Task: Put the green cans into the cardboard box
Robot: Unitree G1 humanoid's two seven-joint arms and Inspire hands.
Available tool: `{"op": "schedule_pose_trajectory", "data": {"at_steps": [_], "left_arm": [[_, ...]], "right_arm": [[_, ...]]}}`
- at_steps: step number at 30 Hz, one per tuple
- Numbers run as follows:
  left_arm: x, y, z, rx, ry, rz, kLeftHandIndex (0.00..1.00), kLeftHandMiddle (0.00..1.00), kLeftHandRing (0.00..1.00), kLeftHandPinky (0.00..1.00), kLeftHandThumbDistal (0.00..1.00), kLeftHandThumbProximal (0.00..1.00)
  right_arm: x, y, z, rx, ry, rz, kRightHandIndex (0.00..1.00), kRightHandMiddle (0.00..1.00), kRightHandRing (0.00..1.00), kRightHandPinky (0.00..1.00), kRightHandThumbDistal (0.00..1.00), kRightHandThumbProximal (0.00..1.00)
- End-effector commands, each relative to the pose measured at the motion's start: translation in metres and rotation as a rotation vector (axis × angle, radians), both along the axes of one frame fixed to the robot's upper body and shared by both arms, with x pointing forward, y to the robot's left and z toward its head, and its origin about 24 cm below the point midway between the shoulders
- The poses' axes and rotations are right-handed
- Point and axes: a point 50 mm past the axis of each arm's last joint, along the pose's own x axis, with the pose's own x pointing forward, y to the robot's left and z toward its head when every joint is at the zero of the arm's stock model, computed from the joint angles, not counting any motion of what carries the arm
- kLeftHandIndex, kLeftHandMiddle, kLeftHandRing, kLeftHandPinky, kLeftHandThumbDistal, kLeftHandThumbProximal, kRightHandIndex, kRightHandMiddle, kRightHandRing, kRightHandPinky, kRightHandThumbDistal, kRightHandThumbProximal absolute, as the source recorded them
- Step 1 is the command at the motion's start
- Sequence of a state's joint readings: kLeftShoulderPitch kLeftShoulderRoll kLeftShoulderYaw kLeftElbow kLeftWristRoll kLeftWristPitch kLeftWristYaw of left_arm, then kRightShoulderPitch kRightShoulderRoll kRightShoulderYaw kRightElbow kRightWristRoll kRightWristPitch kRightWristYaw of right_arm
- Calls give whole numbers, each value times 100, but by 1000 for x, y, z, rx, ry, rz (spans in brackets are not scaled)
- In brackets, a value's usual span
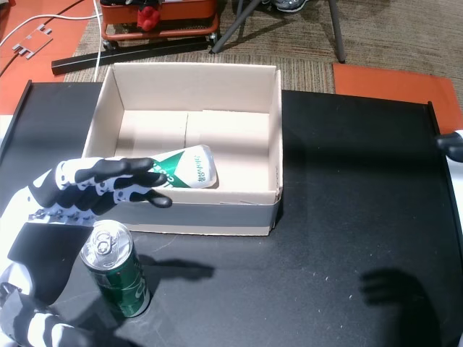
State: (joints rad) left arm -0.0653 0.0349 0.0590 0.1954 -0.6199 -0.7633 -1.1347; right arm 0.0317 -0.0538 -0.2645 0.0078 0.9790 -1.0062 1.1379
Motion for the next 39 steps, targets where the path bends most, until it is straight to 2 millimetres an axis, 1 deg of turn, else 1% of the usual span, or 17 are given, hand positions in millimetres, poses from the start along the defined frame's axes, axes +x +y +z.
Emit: {"op": "schedule_pose_trajectory", "data": {"at_steps": [1, 4, 7, 9, 10, 13, 14, 21, 24, 25, 30, 32, 37, 38, 39], "left_arm": [[2, 8, 4, 36, -26, 35, 71, 81, 84, 84, 100, 37], [7, 15, 10, 58, -52, 80, 72, 82, 85, 84, 100, 35], [12, 20, 13, 63, -31, 101, 73, 83, 84, 82, 100, 33], [13, 20, 15, 58, -25, 101, 72, 81, 83, 80, 100, 33], [13, 19, 16, 57, -29, 102, 71, 80, 83, 79, 98, 33], [14, 17, 17, 59, -42, 115, 68, 79, 82, 78, 100, 32], [14, 17, 17, 60, -44, 116, 68, 78, 82, 78, 100, 33], [13, 11, 15, 55, -27, 94, 69, 79, 83, 80, 99, 34], [13, 9, 13, 52, -13, 84, 70, 80, 83, 81, 100, 35], [13, 9, 12, 56, -14, 84, 70, 80, 84, 81, 99, 36], [15, 6, 6, 53, 0, 65, 71, 81, 85, 83, 98, 38], [16, 4, 4, 49, 15, 43, 72, 81, 85, 83, 98, 35], [17, 2, 2, 64, 24, 13, 73, 81, 86, 84, 97, 36], [17, 1, 2, 74, 20, 11, 73, 82, 86, 85, 96, 37], [18, 1, 2, 82, 26, -6, 76, 83, 88, 85, 96, 33]], "right_arm": [[0, -2, -1, 15, -1, -2, 56, 59, 65, 94, 100, 69], [-1, -1, -2, 18, -1, -4, 56, 59, 65, 94, 100, 70], [-1, 0, -2, 20, -1, -2, 57, 59, 66, 94, 100, 70], [-1, -1, -2, 18, -2, 4, 57, 60, 66, 94, 100, 69], [-1, -1, -2, 21, -1, 5, 57, 59, 66, 93, 100, 68], [-2, 0, -2, 33, 1, 11, 57, 59, 66, 93, 100, 66], [-2, 0, -2, 31, -4, 10, 57, 59, 66, 93, 100, 68], [-2, -1, -2, 31, 0, 7, 56, 59, 66, 94, 100, 70], [-2, -1, -2, 34, 4, 16, 56, 58, 66, 94, 100, 69], [-2, -1, -2, 35, 4, 20, 56, 58, 66, 94, 100, 69], [-2, -2, 0, 36, 8, 29, 57, 60, 66, 92, 100, 69], [-2, -3, 1, 35, 3, 25, 57, 60, 66, 92, 100, 70], [-3, -4, 1, 50, 0, 19, 56, 59, 66, 92, 100, 69], [-3, -4, 1, 50, 1, 21, 56, 59, 66, 92, 100, 68], [-3, -5, 1, 47, 2, 21, 57, 59, 66, 93, 100, 68]]}}
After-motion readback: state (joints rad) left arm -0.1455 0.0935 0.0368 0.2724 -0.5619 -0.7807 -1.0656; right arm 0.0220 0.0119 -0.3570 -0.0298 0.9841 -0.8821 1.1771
